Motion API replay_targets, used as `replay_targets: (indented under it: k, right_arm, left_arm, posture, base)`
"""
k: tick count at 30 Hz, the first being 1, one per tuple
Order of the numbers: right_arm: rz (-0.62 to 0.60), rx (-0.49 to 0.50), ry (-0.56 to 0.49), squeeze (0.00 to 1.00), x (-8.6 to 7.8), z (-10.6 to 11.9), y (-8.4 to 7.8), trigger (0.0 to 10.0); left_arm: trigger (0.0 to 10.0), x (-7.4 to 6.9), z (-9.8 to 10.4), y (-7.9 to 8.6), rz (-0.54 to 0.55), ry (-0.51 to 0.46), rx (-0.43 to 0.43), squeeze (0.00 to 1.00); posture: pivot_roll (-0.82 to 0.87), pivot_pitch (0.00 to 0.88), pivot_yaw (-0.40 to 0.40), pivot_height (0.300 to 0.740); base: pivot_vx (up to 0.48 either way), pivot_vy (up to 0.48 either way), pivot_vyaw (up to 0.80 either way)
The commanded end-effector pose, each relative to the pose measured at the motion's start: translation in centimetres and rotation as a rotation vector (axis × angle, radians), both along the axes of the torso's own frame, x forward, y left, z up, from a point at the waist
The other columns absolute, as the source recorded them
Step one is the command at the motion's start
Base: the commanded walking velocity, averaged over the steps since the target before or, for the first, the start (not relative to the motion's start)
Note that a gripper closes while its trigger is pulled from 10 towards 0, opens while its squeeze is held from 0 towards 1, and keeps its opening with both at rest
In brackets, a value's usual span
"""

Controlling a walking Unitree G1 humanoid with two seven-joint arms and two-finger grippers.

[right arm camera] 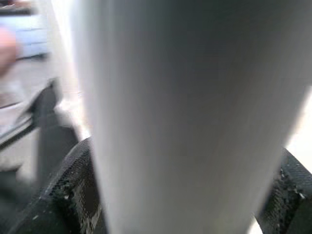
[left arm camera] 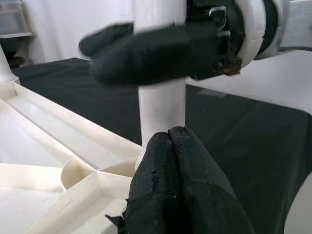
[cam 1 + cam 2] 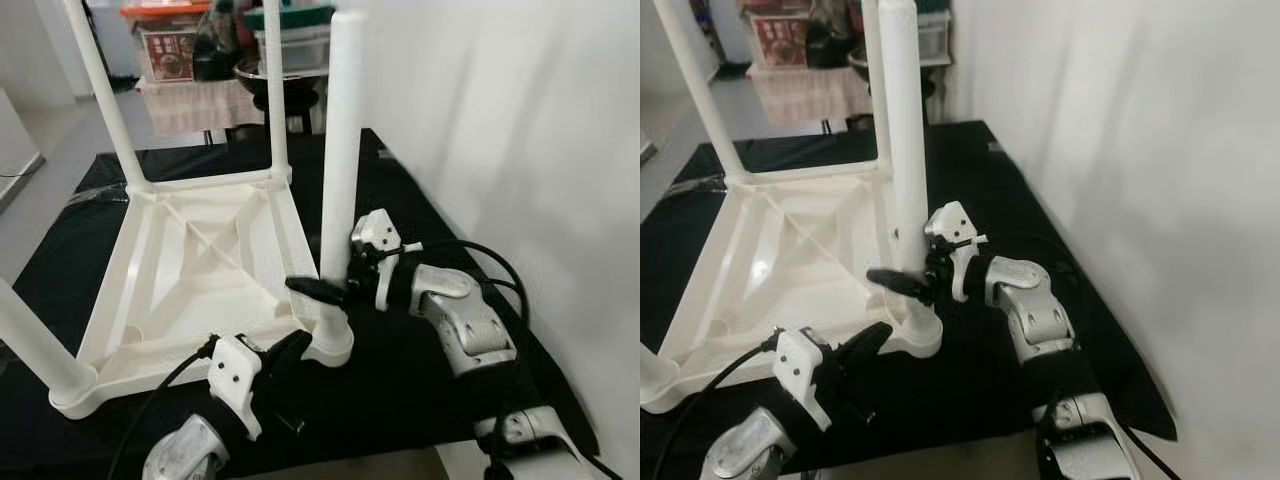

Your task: Building children table

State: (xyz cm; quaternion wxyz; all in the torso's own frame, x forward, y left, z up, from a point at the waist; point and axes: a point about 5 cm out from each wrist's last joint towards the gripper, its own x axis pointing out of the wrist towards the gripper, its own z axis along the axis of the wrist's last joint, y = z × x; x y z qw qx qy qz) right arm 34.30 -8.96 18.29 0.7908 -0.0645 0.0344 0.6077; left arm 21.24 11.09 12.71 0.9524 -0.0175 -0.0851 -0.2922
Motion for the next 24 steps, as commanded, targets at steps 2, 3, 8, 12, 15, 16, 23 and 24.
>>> replay_targets:
  k: [2,3,8,12,15,16,23,24]
  right_arm:
    - [0.097,0.025,0.031,0.0,0.4,0.6,1.3,10.0]
    - [0.101,0.044,0.041,0.0,0.6,0.8,1.5,10.0]
    - [0.105,0.052,0.056,0.0,1.1,0.6,1.6,0.0]
    - [0.085,0.072,0.053,0.0,1.0,-0.2,1.5,0.0]
    - [0.081,0.081,0.054,0.0,1.0,-0.3,1.5,0.0]
    - [-0.023,0.099,0.052,0.0,1.4,-0.8,1.0,0.0]
    - [-0.594,0.061,0.062,0.0,0.6,-4.7,-1.0,0.0]
    - [-0.594,0.061,0.062,0.0,0.6,-4.7,-1.0,0.0]
  left_arm:
    - [10.0,-0.1,-0.3,0.3,-0.017,0.023,0.012,0.0]
    - [10.0,-0.1,-0.3,0.3,-0.023,0.023,0.015,0.0]
    - [10.0,0.0,-0.2,0.3,-0.026,0.021,0.018,0.0]
    - [10.0,0.1,-0.1,0.4,-0.017,0.017,0.014,0.0]
    - [10.0,0.1,-0.1,0.4,-0.016,0.017,0.014,0.0]
    - [10.0,0.0,-0.1,0.4,-0.015,0.018,0.013,0.0]
    - [10.0,-0.2,-0.1,0.9,-0.004,0.022,0.013,0.0]
    - [10.0,-0.2,-0.1,0.9,-0.004,0.022,0.013,0.0]
  posture:
    - [-0.06,0.0,0.063,0.74]
    - [-0.06,0.0,0.066,0.74]
    - [-0.06,0.0,0.068,0.74]
    - [-0.06,0.0,0.064,0.74]
    - [-0.06,0.0,0.064,0.74]
    - [-0.06,0.0,0.061,0.74]
    - [-0.06,0.0,0.05,0.74]
    - [-0.06,0.0,0.05,0.74]
  base:
    - [0.0,0.0,0.0]
    - [0.0,0.0,0.0]
    - [0.0,0.0,0.0]
    - [0.0,0.0,0.0]
    - [0.0,0.0,0.0]
    - [0.0,0.0,0.0]
    - [0.0,0.0,0.0]
    - [0.0,0.0,0.0]
